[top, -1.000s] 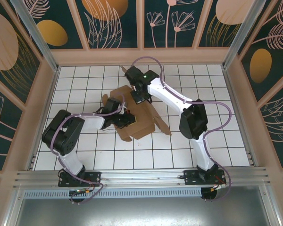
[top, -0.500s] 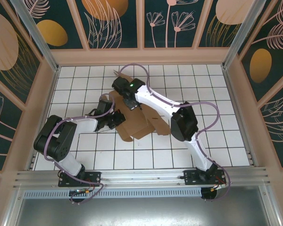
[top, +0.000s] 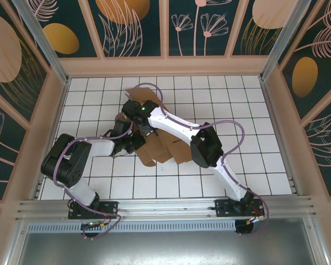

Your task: Fold the paper box

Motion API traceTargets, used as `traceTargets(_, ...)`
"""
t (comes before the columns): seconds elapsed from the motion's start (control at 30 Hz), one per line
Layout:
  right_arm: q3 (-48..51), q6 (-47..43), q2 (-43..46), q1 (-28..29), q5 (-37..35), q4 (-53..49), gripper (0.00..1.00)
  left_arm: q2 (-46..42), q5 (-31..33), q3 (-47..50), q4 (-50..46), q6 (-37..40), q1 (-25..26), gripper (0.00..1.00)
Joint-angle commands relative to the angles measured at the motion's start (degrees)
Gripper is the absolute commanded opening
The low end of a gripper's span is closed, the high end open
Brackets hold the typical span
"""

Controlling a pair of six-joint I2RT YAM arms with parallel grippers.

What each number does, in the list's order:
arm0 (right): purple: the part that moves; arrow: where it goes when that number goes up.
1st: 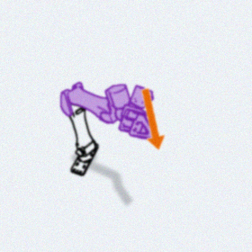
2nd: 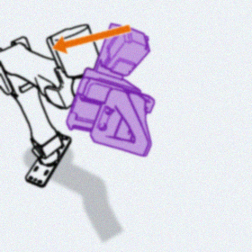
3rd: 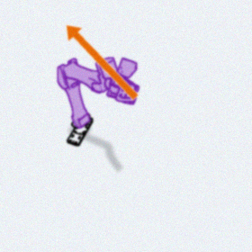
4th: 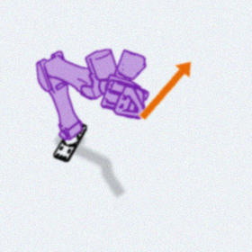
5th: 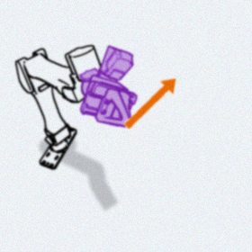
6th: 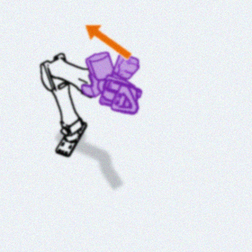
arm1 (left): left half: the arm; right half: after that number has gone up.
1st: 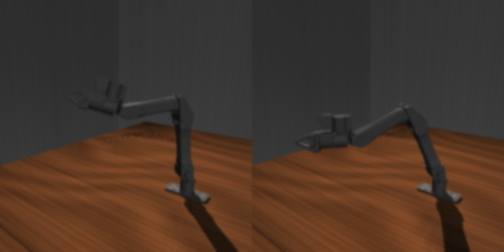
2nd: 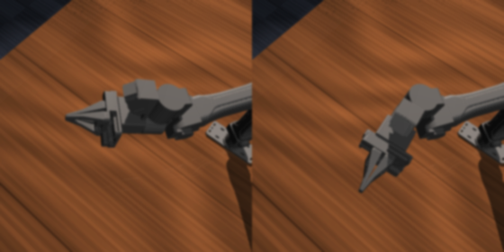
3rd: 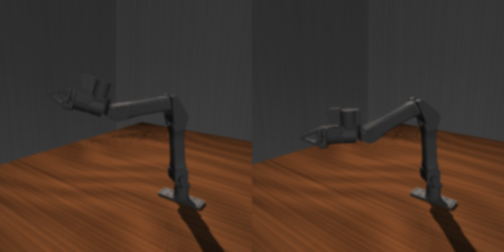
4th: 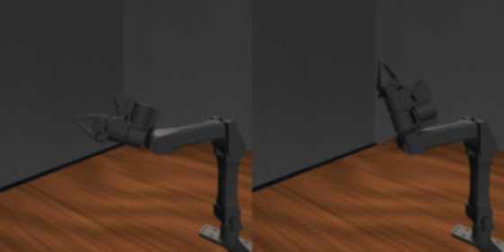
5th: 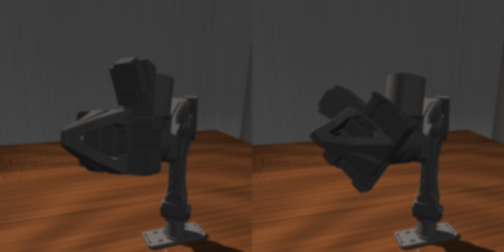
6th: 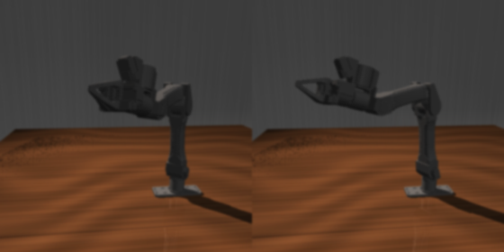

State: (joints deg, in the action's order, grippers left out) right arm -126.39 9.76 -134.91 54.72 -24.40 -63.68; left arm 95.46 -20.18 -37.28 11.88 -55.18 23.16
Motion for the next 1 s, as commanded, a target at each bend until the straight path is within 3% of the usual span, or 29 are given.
traceTargets(0.0,1.1,0.6,5.8,-3.1,1.5,0.0,0.09,-2.4,4.7,0.0,-4.3,1.0,-1.0,0.0)
traceTargets(0.17,7.8,-0.4,13.8,-9.5,9.3,4.0,0.09,-7.9,5.9,-3.7,-8.0,3.3,-1.0,0.0)
traceTargets(0.33,23.0,3.3,25.0,-16.9,31.6,18.0,0.08,-10.6,6.4,-10.1,-13.3,7.2,-1.0,0.06)
traceTargets(0.5,34.1,6.6,31.1,-22.6,44.5,25.9,0.08,-10.5,6.0,-12.4,-14.5,9.4,-1.0,0.09)
traceTargets(0.7,42.0,9.2,36.3,-27.7,53.5,30.3,0.08,-9.0,6.9,-11.4,-13.0,9.7,-1.0,0.09)
traceTargets(0.97,40.5,10.4,37.1,-31.6,57.8,26.8,0.1,-5.1,6.9,-10.8,-10.3,7.5,-1.0,0.08)
